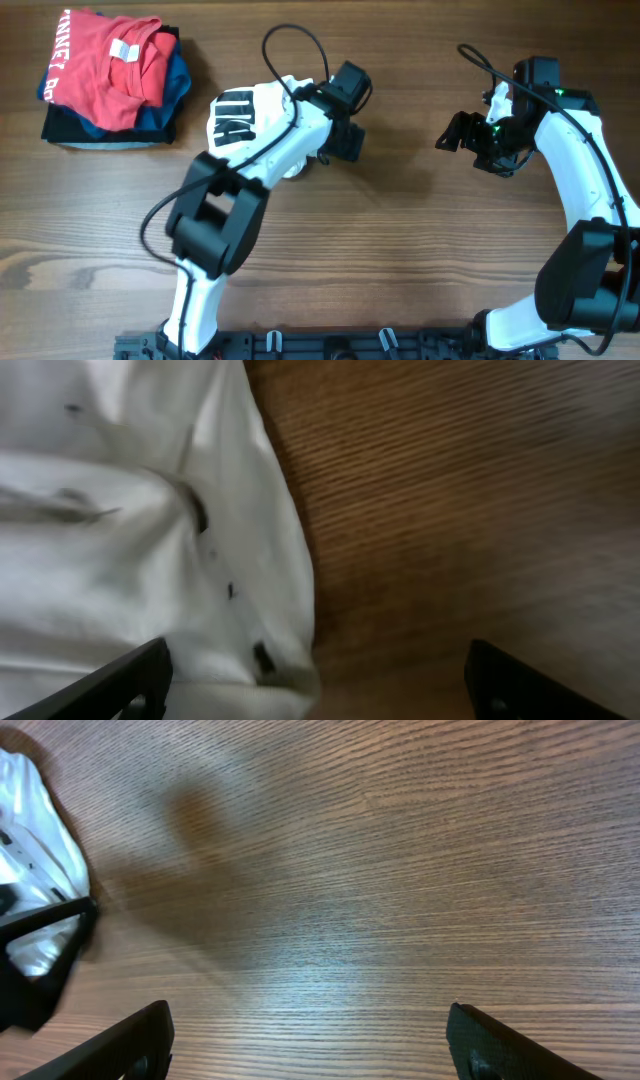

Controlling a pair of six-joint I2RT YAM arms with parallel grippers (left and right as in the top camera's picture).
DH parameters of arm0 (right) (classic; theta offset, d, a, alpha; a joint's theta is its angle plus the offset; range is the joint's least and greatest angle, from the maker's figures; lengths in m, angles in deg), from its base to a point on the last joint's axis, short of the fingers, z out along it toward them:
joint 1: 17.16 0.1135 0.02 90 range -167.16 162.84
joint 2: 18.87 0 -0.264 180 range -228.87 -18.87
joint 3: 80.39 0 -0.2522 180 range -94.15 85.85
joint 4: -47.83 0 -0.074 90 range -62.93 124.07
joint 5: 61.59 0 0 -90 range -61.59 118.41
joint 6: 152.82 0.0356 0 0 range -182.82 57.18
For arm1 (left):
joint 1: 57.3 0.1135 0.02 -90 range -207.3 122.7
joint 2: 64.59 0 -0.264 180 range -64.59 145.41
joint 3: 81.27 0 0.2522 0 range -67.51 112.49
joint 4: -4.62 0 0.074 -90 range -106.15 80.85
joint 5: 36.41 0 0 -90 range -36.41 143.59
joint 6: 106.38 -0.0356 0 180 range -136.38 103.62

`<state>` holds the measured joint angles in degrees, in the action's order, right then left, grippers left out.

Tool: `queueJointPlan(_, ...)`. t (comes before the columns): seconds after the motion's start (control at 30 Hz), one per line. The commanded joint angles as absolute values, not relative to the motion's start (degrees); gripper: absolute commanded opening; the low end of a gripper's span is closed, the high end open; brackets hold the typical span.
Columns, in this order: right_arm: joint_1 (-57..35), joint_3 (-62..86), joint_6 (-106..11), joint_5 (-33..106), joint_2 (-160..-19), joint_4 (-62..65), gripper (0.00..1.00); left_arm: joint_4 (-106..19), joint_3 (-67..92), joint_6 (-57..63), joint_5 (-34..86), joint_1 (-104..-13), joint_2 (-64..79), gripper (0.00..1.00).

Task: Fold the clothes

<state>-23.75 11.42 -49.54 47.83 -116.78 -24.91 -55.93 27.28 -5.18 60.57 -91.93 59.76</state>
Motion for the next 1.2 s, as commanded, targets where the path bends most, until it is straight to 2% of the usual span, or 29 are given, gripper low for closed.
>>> queueJointPlan(0.0,-23.77,10.32,-50.70,47.30,-115.51,-24.65,0.88,-55.62,27.32,-3.56,65.51,-91.43,62.65,0.93)
queueJointPlan(0.3,-23.77,10.32,-50.70,47.30,-115.51,-23.88,0.89,-55.25,27.30,-3.47,73.81,-90.97,62.73,0.90)
queueJointPlan(0.53,-23.77,10.32,-50.70,47.30,-115.51,-23.55,0.89,-55.23,27.30,-3.45,74.91,-89.00,66.19,0.86)
queueJointPlan(0.6,-23.77,10.32,-50.72,47.30,-115.51,-23.36,0.89,-55.21,27.30,-3.43,74.91,-88.45,68.20,0.78)
queueJointPlan(0.63,-23.77,10.32,-50.72,47.30,-115.51,-23.27,0.89,-55.19,27.30,-3.45,74.91,-88.26,68.79,0.71)
queueJointPlan(0.73,-23.77,10.32,-50.68,47.30,-115.51,-22.92,0.89,-55.10,27.30,-3.43,74.93,-87.40,70.23,0.40)
queueJointPlan(0.9,-23.77,10.32,-50.77,47.30,-115.51,-22.90,0.89,-52.63,27.30,-3.45,74.91,-85.94,70.21,0.05)
queueJointPlan(1.07,-23.77,10.32,-50.79,47.30,-115.51,-22.92,0.89,-52.26,27.43,-3.47,74.91,-84.69,70.12,0.04)
queueJointPlan(1.17,-23.77,10.32,-50.81,47.30,-115.51,-22.85,0.89,-56.32,29.70,-3.47,74.89,-83.51,68.33,0.04)
